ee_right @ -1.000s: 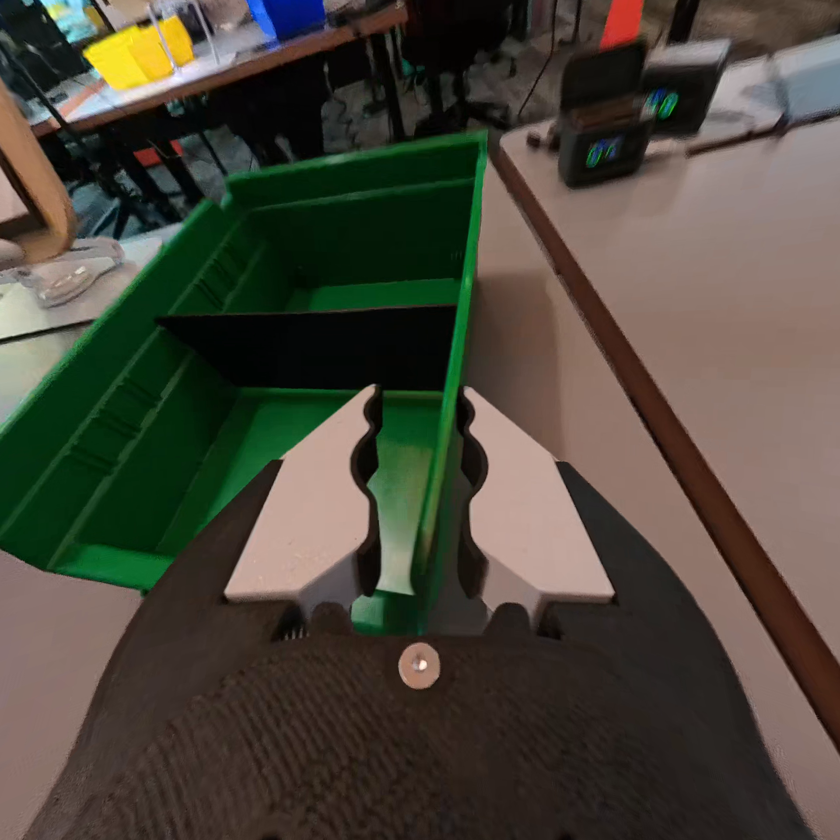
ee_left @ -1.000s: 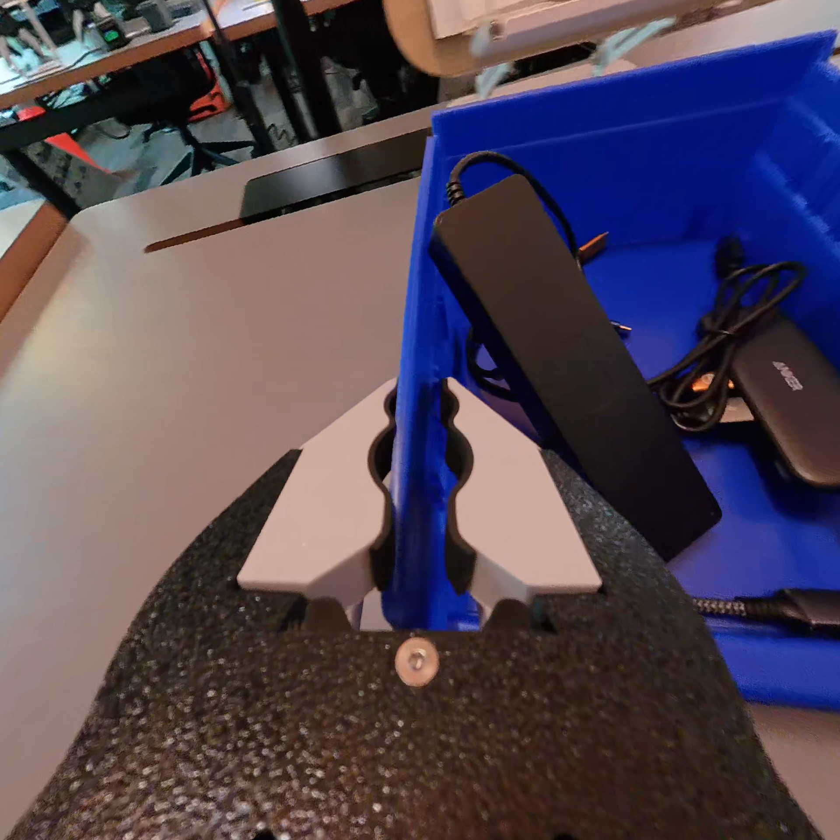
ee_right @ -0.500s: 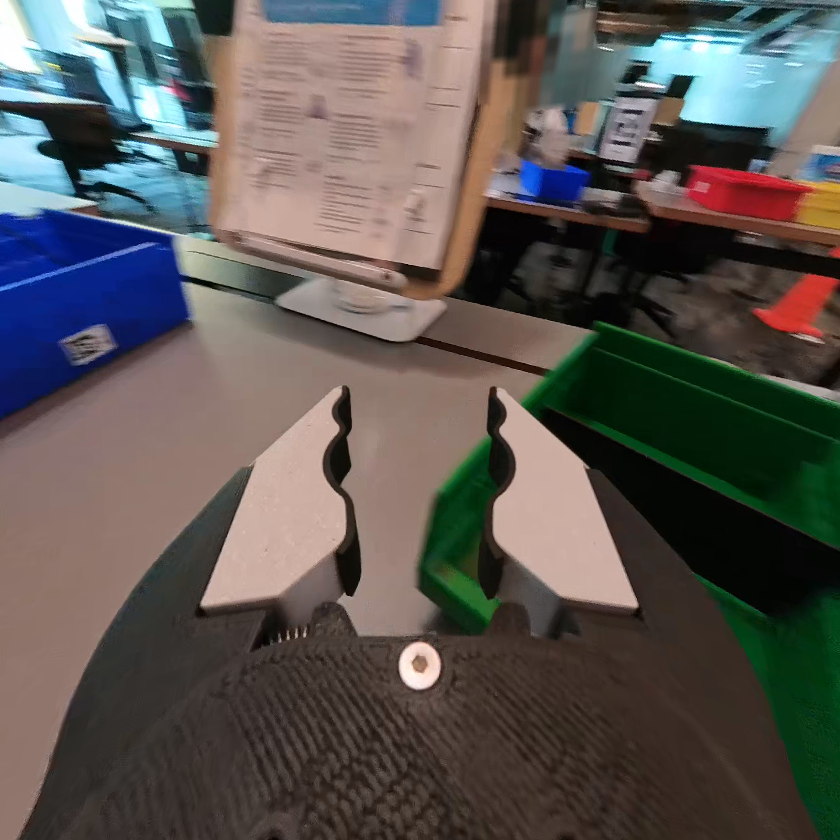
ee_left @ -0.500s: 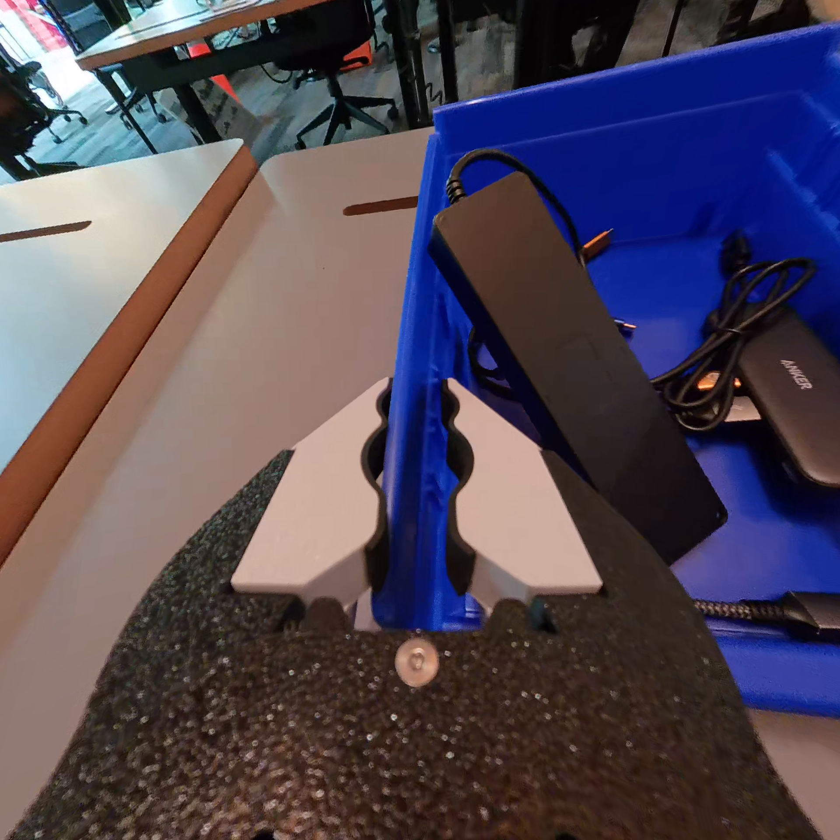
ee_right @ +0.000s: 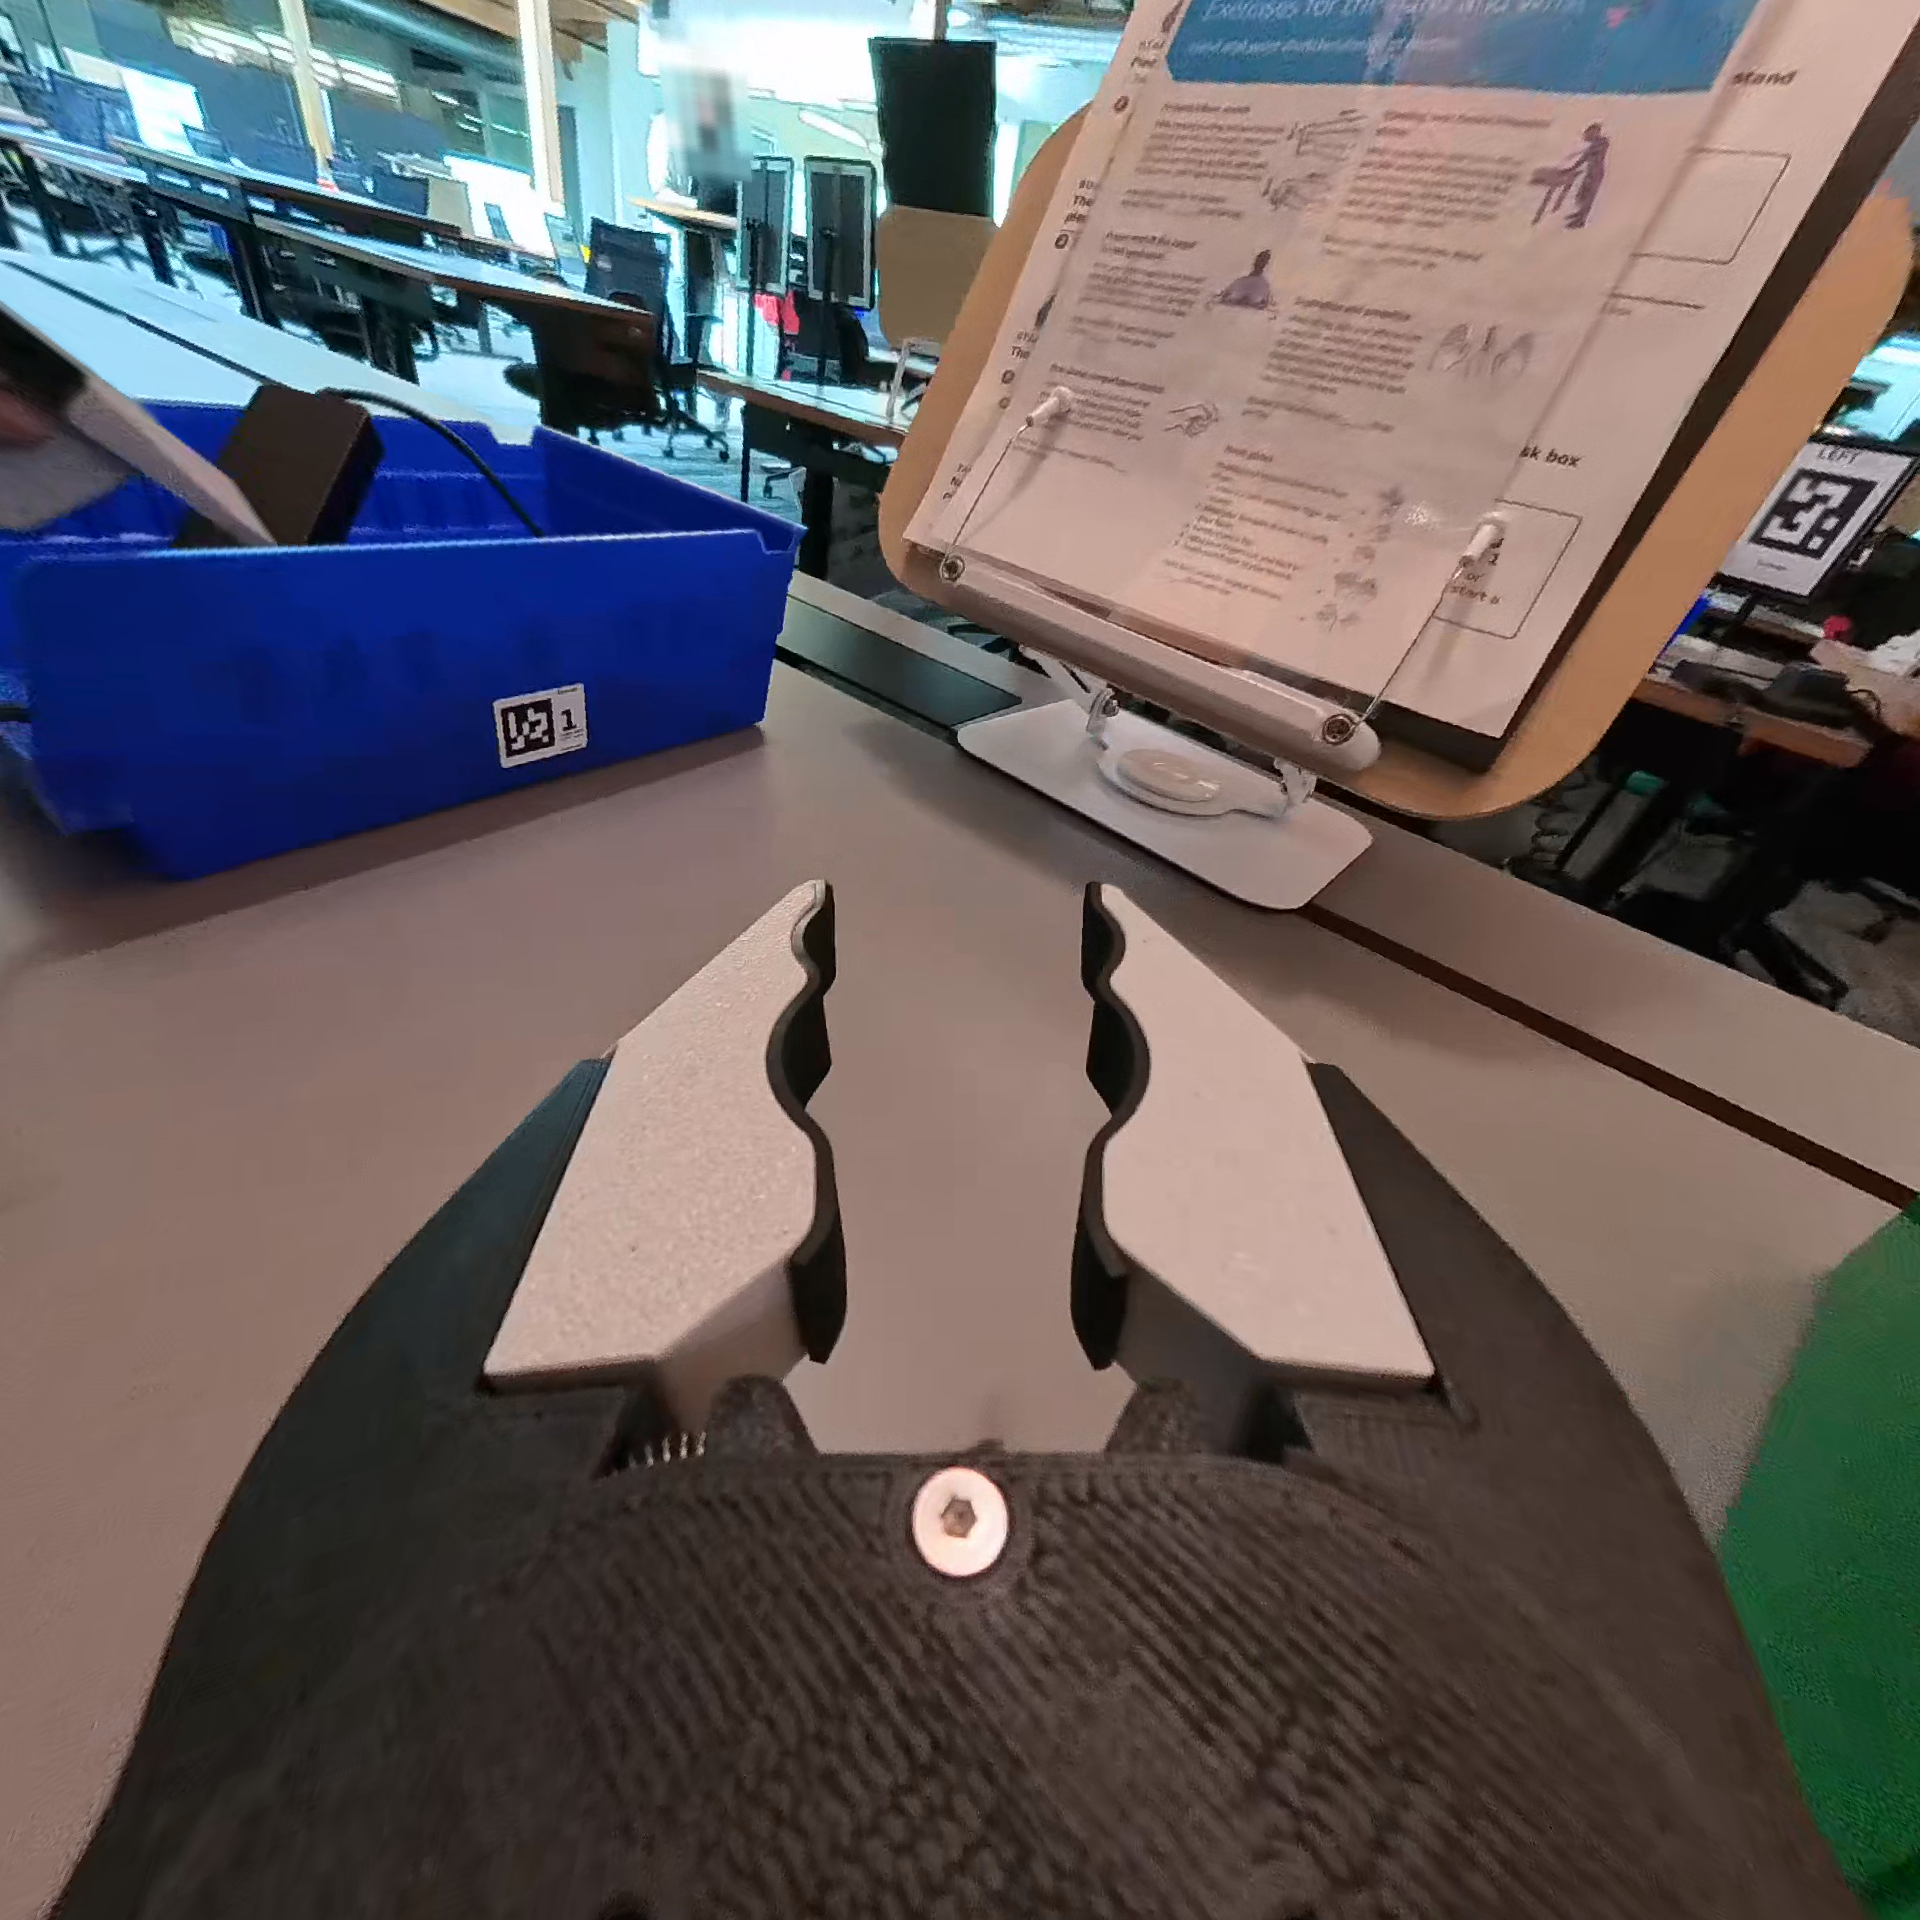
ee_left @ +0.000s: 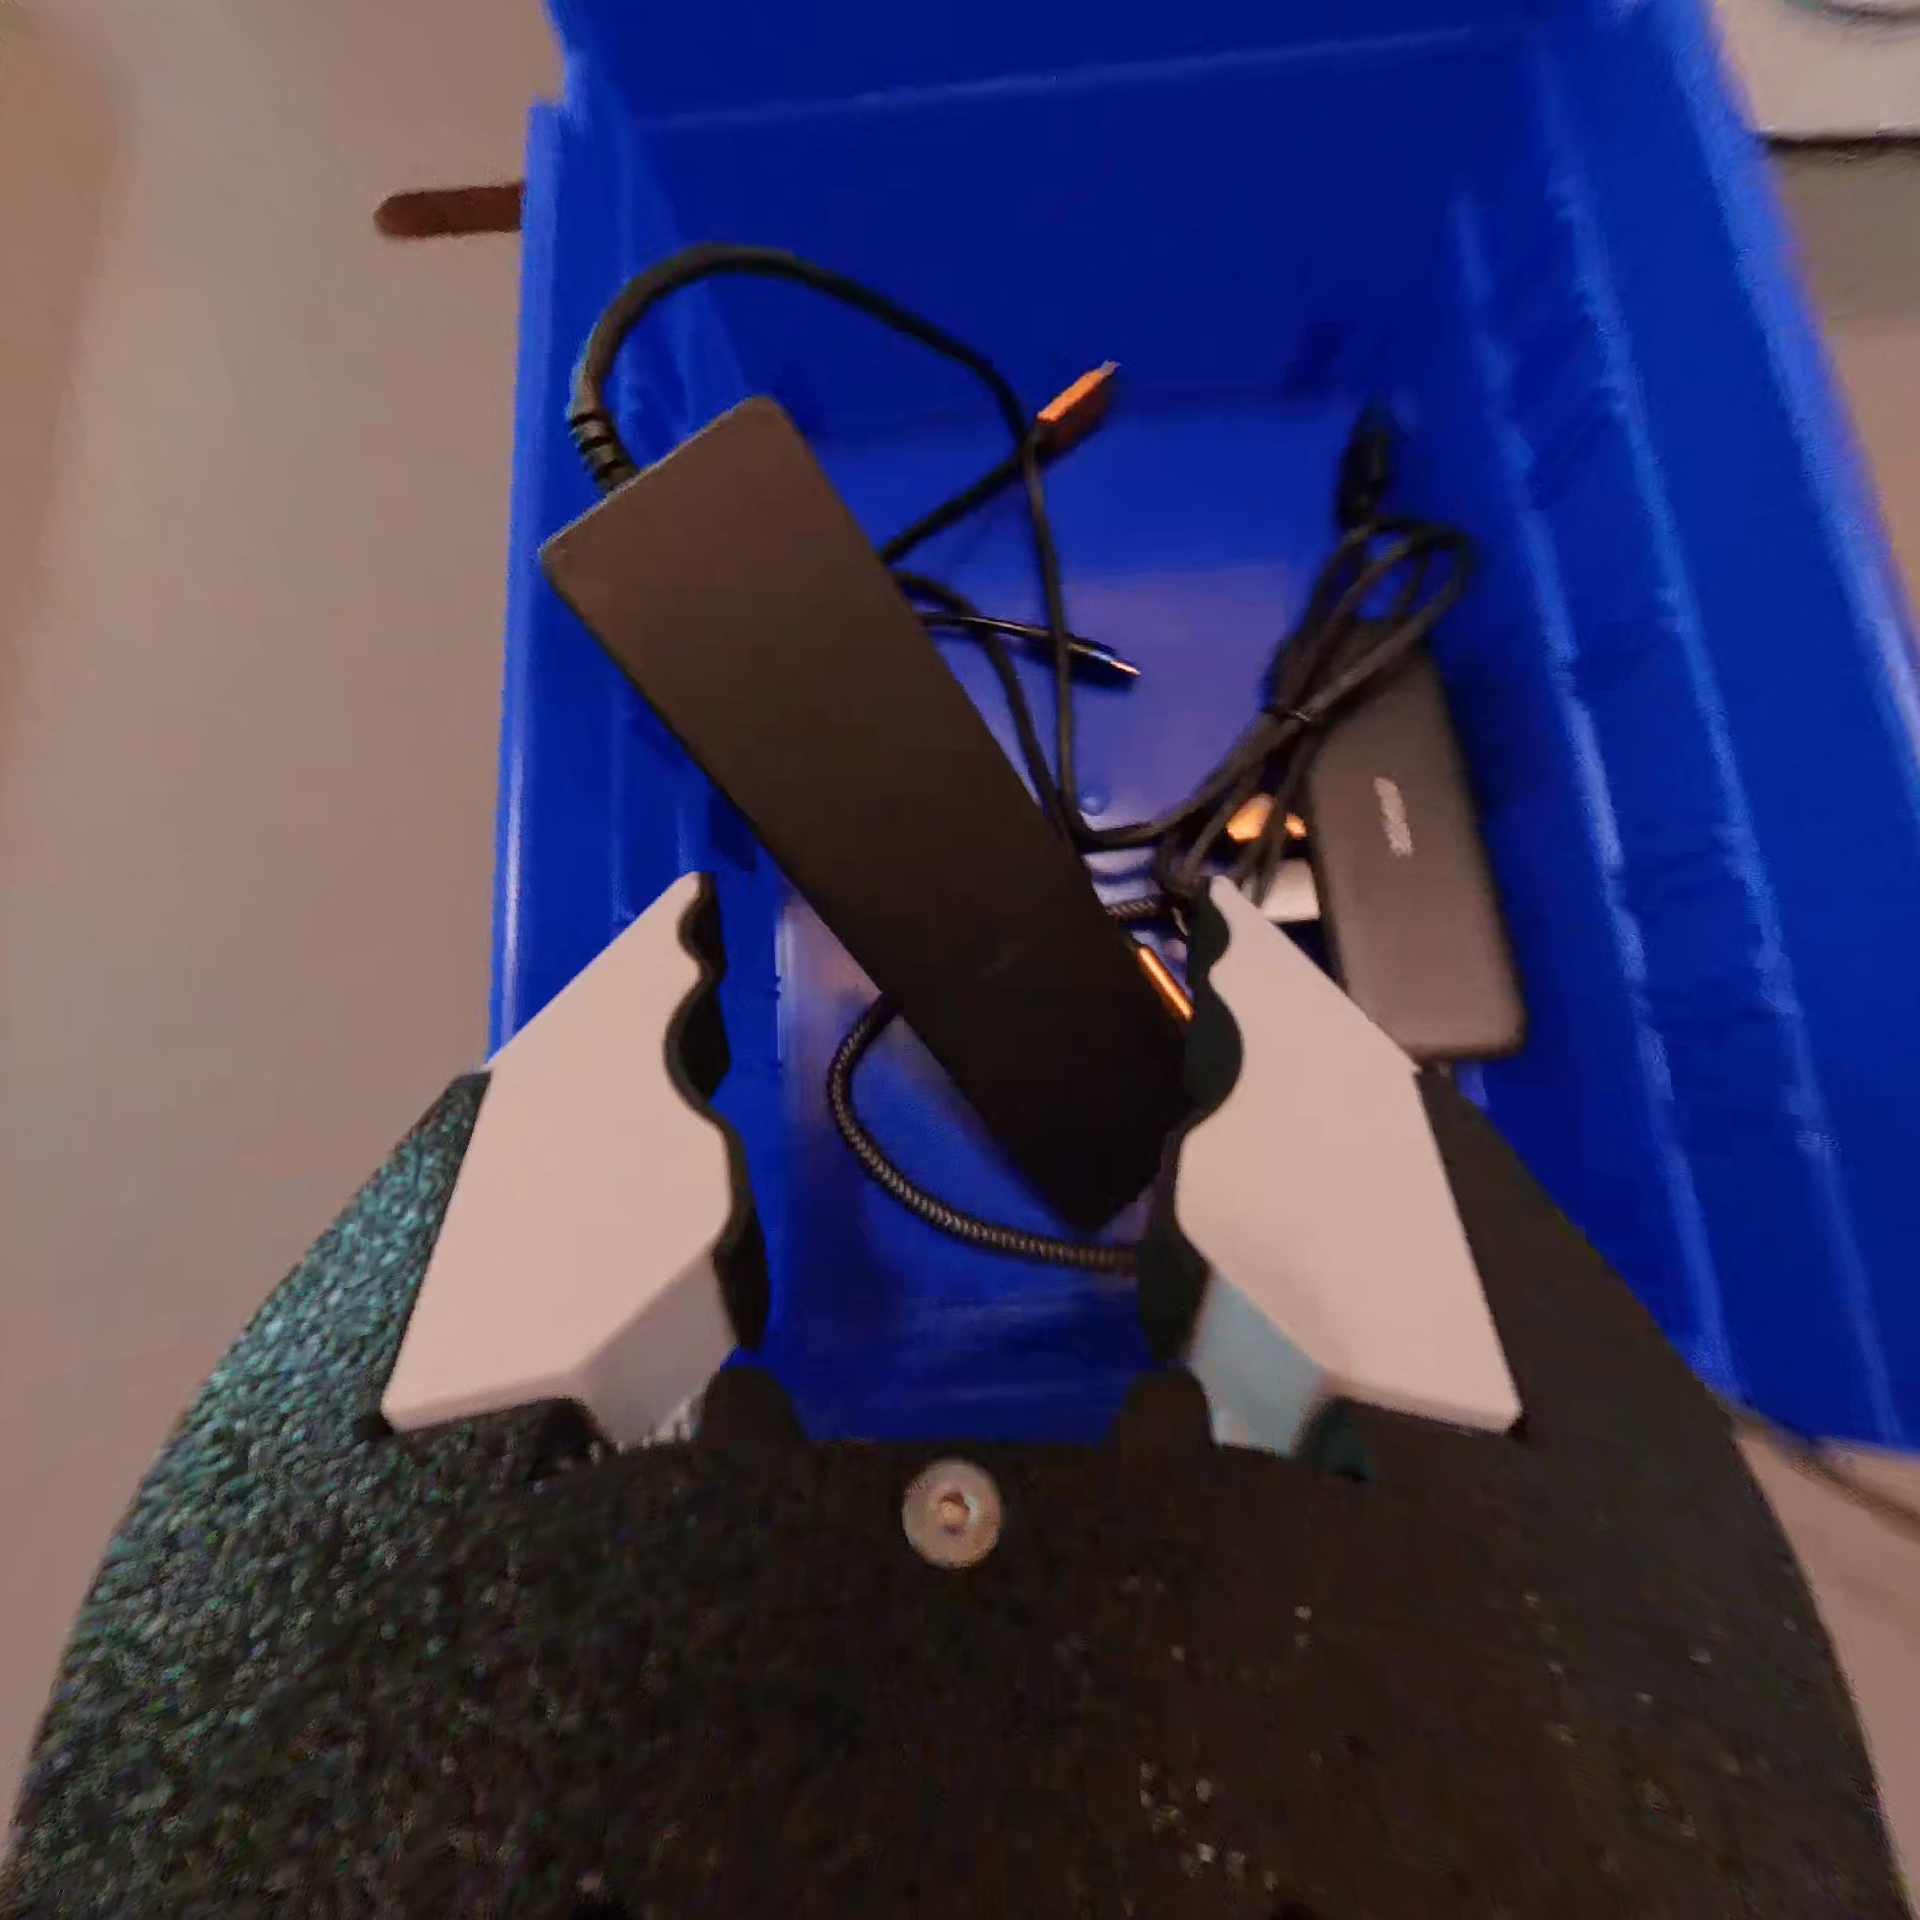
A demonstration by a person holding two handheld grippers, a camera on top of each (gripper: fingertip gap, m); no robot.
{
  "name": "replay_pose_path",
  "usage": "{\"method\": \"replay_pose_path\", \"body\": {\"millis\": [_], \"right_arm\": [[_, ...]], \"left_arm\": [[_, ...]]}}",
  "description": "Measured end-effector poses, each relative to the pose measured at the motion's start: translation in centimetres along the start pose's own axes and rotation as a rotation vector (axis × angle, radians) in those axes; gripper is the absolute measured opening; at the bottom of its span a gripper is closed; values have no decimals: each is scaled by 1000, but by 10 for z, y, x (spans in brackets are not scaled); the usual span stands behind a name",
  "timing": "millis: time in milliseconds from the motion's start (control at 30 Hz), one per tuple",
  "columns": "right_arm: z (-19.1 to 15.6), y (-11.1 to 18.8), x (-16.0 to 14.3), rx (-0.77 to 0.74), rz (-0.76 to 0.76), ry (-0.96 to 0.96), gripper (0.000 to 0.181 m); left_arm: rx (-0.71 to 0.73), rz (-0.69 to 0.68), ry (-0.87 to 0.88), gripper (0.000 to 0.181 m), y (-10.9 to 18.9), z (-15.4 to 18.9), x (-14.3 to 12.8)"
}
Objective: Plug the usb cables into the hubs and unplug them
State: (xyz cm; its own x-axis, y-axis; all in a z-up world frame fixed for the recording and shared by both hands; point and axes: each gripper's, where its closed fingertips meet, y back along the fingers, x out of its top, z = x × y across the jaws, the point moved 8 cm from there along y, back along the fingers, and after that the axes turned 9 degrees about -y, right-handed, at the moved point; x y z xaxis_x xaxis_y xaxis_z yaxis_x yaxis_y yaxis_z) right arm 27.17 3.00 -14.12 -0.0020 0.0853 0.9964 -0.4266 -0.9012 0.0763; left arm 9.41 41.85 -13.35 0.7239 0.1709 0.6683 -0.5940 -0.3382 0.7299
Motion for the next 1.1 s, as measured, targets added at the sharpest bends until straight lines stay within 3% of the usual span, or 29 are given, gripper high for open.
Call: {"method": "replay_pose_path", "body": {"millis": [100,233,333,567,667,733,833,933,1100], "right_arm": [[0,6,-2,-29,48,43,42],[-1,7,-5,-2,36,24,43],[-4,8,-8,31,20,-9,44],[-3,9,-10,59,10,-44,45],[-2,9,-11,62,2,-45,45],[-2,9,-11,64,-1,-45,45],[-1,9,-14,57,-15,-35,45],[2,10,-13,47,-5,-46,44],[5,11,-12,53,15,-94,44]], "left_arm": [[28,-38,46,90,-15,5,3],[202,-118,-9,89,-34,4,3],[256,-109,17,75,-44,4,4],[158,-101,182,71,-56,-7,12],[114,-134,135,83,-62,-3,11],[109,-121,76,77,-61,-2,12],[32,-85,-123,70,-46,10,19],[152,77,-371,61,-4,24,38],[342,419,-523,59,87,36,85]]}}
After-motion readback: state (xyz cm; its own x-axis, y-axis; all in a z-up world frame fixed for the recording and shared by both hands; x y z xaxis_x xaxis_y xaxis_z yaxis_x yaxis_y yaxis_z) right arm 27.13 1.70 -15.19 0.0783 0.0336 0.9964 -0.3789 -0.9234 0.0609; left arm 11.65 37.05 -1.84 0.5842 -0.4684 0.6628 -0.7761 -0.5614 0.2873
